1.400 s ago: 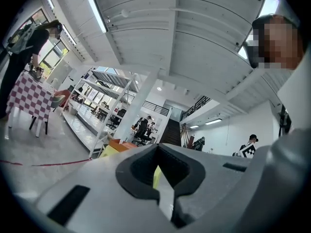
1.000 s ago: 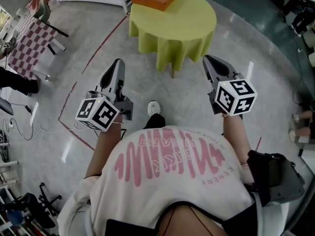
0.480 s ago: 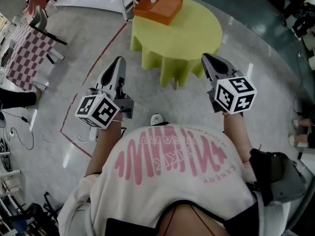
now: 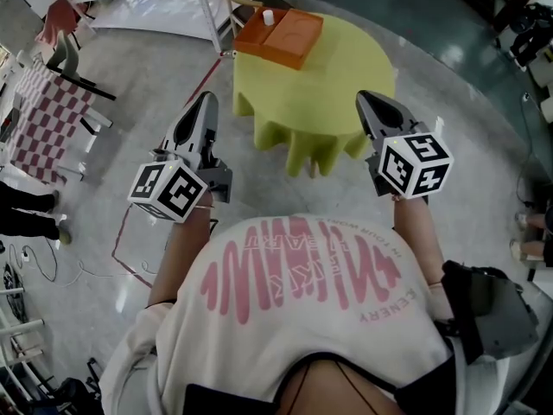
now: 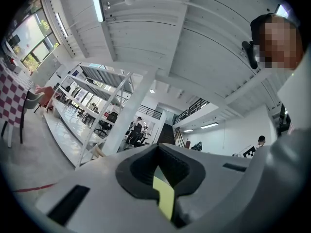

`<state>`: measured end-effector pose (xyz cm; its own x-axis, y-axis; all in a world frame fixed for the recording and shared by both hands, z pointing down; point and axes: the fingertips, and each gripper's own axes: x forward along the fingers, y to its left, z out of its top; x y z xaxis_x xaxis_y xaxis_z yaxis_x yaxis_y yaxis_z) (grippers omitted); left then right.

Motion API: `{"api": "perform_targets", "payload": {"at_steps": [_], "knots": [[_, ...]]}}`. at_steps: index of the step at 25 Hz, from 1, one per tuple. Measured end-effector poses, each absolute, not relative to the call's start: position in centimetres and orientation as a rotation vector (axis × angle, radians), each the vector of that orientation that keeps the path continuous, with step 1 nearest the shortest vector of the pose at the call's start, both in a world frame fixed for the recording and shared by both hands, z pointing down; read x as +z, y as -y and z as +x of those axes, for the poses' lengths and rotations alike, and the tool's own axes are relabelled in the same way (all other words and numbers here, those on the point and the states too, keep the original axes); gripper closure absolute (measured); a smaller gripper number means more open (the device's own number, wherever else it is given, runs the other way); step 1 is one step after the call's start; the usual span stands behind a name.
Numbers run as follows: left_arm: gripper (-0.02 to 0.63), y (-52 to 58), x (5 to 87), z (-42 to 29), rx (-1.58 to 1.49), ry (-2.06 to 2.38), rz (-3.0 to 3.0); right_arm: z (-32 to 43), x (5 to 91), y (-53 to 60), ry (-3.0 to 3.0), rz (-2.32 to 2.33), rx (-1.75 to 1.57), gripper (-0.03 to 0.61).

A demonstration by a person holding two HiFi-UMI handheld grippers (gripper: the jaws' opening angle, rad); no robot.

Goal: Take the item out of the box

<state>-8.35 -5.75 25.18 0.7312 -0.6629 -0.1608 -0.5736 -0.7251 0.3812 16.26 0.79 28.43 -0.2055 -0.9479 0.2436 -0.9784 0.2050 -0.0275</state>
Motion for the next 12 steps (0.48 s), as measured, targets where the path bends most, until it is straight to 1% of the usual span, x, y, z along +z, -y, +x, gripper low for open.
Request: {"api": "perform_targets", "payload": {"at_steps": [12], "knots": [[0.607, 9.8, 27.4, -7.1, -0.399, 0.941, 2.601, 18.2, 30.1, 3.0, 2.305, 1.886, 0.371, 0.572]]}}
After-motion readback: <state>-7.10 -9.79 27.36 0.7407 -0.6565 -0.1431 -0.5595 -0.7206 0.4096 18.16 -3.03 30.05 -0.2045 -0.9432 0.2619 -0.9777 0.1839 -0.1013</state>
